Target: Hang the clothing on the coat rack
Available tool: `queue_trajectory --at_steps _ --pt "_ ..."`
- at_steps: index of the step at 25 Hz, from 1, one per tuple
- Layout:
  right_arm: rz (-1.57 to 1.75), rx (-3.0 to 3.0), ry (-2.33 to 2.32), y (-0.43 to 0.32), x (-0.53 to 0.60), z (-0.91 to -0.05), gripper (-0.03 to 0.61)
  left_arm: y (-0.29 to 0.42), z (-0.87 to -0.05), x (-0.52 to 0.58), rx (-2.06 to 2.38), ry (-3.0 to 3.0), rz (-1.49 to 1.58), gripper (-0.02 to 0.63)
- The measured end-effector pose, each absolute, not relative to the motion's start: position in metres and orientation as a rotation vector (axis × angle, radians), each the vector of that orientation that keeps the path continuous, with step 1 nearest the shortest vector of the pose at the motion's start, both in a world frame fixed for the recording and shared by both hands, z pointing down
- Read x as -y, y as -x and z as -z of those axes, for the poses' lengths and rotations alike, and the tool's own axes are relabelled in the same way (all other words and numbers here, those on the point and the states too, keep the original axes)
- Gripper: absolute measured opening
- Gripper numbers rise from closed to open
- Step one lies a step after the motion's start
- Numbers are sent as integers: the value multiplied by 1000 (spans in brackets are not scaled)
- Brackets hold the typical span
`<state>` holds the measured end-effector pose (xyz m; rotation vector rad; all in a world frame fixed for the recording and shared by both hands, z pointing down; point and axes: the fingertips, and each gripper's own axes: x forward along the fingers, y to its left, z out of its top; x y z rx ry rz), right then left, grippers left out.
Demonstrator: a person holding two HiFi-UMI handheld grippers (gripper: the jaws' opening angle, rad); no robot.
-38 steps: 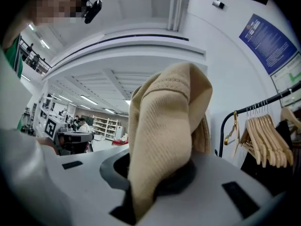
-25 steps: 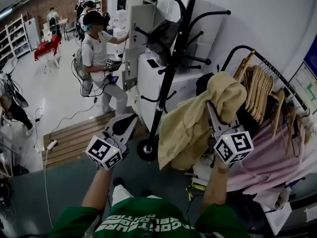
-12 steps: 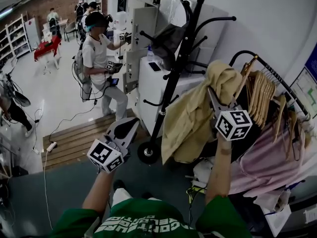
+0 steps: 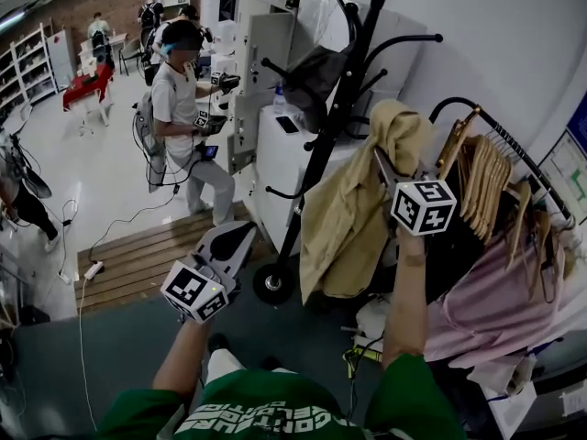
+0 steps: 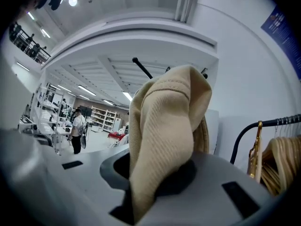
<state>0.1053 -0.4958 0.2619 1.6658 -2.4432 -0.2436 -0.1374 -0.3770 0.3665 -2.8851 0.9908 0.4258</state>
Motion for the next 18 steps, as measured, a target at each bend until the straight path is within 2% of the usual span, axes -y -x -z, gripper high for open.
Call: queue_trajectory --at_steps 18 --pt "188 2442 -1588 -95 519 -296 77 131 -376 382 -1018 2893 -432 5"
